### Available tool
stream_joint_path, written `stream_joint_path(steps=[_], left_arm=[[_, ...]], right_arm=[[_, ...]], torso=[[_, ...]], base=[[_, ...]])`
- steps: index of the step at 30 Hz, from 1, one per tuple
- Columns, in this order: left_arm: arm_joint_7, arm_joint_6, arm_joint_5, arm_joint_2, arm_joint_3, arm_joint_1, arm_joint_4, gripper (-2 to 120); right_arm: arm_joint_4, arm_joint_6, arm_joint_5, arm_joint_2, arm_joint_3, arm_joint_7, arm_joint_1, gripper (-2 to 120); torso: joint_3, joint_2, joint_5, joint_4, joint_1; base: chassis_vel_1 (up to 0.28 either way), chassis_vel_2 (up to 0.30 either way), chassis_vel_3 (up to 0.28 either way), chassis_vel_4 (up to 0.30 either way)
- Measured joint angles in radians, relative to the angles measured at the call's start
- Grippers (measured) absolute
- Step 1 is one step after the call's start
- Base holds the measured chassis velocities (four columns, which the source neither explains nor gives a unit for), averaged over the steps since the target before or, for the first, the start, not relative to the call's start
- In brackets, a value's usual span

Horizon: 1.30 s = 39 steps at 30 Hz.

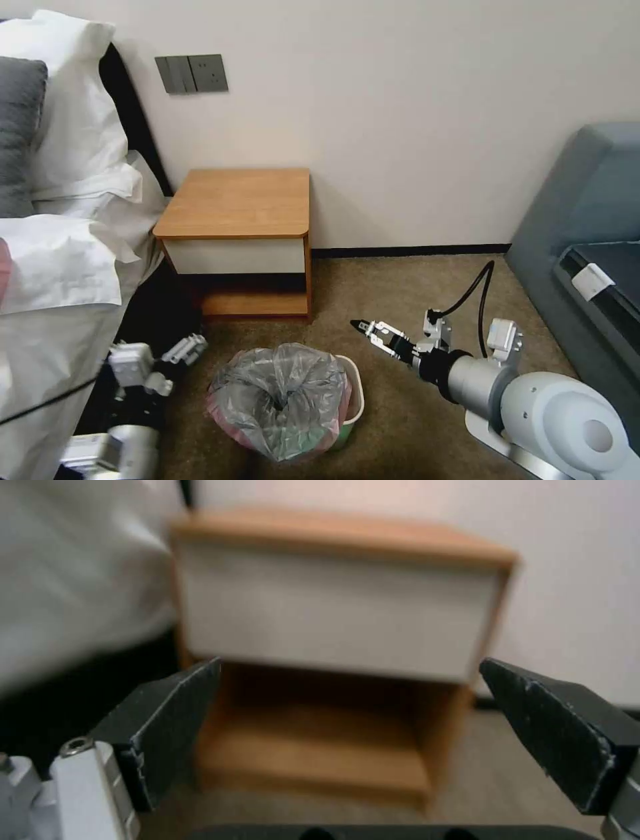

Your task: Pick up the garbage bag from the table and place it over the trash can.

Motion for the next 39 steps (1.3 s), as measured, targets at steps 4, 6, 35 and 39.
stream_joint_path(steps=[4, 6, 35, 39], left_arm=[[-0.070, 0.037, 0.069, 0.010, 0.118, -0.005, 0.034, 95], [-0.094, 0.042, 0.086, 0.011, 0.136, -0.007, 0.046, 95], [-0.271, 0.161, 0.100, 0.049, 0.244, 0.003, 0.122, 74], [-0.274, 0.164, 0.095, 0.047, 0.238, 0.001, 0.126, 74]], right_arm=[[-0.007, 0.000, -0.037, 0.015, 0.007, -0.015, -0.015, 100], [-0.008, 0.000, -0.040, 0.018, 0.010, -0.016, -0.019, 100], [-0.038, 0.005, -0.156, 0.077, -0.021, -0.063, -0.068, 100], [-0.040, 0.005, -0.170, 0.080, -0.018, -0.075, -0.081, 100]], torso=[[0.000, 0.000, 0.0000, -0.0001, 0.000], [0.000, 0.000, 0.0001, 0.0000, 0.000], [0.000, 0.000, -0.0001, 0.0000, 0.000], [0.000, 0.000, 0.0000, 0.0000, 0.000]], base=[[0.000, 0.000, 0.000, 0.000], [0.000, 0.000, 0.000, 0.000], [0.000, 0.000, 0.000, 0.000], [0.000, 0.000, 0.000, 0.000]])
